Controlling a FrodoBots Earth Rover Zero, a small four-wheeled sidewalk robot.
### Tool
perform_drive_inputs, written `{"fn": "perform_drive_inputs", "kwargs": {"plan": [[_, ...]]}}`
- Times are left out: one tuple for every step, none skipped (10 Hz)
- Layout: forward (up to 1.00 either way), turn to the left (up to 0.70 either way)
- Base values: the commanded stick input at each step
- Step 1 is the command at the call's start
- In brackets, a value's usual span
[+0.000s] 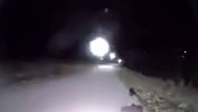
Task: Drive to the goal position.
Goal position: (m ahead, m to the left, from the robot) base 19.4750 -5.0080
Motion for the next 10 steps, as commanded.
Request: {"fn": "perform_drive_inputs", "kwargs": {"plan": [[1.0, 0.09], [1.0, 0.0], [1.0, 0.0], [1.0, 0.0], [1.0, 0.0], [1.0, 0.0], [1.0, 0.0], [1.0, 0.0], [1.0, 0.0], [1.0, -0.38]]}}
